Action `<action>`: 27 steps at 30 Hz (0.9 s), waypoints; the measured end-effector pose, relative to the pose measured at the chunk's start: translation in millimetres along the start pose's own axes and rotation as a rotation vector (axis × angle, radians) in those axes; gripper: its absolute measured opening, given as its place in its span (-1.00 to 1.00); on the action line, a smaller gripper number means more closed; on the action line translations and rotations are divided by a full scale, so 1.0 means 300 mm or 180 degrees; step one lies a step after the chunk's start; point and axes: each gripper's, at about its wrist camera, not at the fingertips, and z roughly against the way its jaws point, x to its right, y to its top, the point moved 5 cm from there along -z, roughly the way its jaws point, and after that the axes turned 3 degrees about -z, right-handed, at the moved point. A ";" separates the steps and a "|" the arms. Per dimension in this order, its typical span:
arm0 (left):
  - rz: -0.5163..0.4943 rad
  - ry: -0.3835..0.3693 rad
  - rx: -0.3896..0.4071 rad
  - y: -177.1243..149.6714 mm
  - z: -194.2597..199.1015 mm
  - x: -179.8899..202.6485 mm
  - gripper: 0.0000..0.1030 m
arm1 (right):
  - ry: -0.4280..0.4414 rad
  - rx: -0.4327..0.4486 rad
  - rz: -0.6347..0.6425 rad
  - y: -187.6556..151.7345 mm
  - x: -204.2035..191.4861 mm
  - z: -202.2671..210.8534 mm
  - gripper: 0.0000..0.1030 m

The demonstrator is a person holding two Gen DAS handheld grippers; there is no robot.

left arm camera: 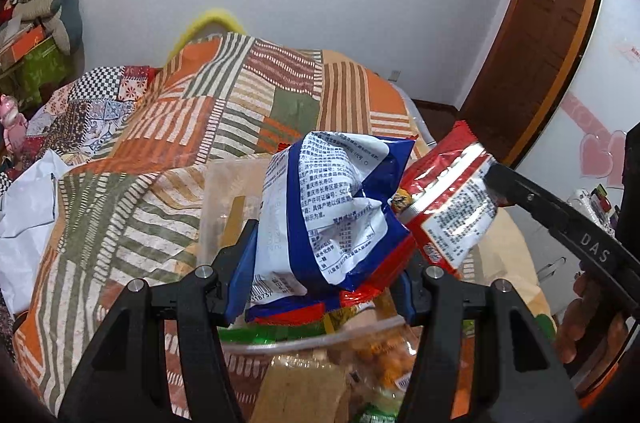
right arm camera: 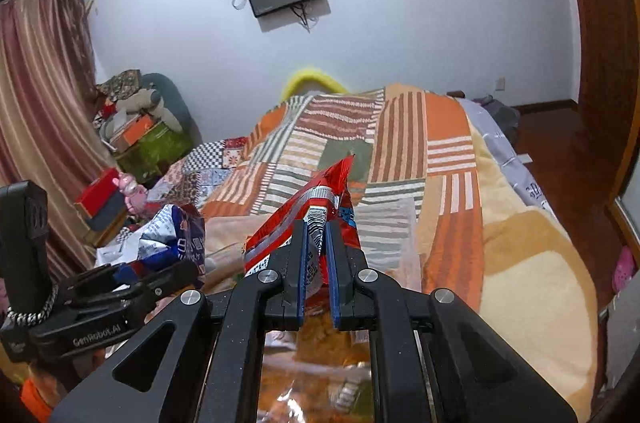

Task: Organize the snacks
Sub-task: 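Carry both bags over the clear box and open both grippers, then grasp the wrapped sponge cake with left gripper while right grasps the green jelly cup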

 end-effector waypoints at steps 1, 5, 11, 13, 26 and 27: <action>-0.0009 0.0004 -0.0012 0.000 -0.011 0.004 0.12 | -0.0014 -0.0024 -0.0030 -0.001 0.009 -0.015 -0.84; -0.0056 0.0039 -0.0078 -0.009 -0.055 0.020 0.12 | -0.0079 -0.0114 -0.0096 -0.014 0.026 -0.053 -0.84; -0.0124 0.0138 -0.0005 -0.014 -0.053 0.039 0.46 | -0.0153 -0.0309 0.0004 -0.050 0.023 -0.077 -0.74; -0.0152 0.0135 0.0038 -0.015 -0.034 0.048 0.47 | -0.0146 -0.0357 0.0070 -0.060 0.012 -0.074 -0.72; -0.0315 0.0149 0.0078 -0.073 0.129 0.045 0.52 | -0.0119 -0.0284 0.0416 -0.101 -0.013 0.103 -0.16; -0.0327 0.0156 0.0071 -0.081 0.135 0.040 0.54 | -0.0123 -0.0295 0.0435 -0.112 -0.009 0.116 -0.14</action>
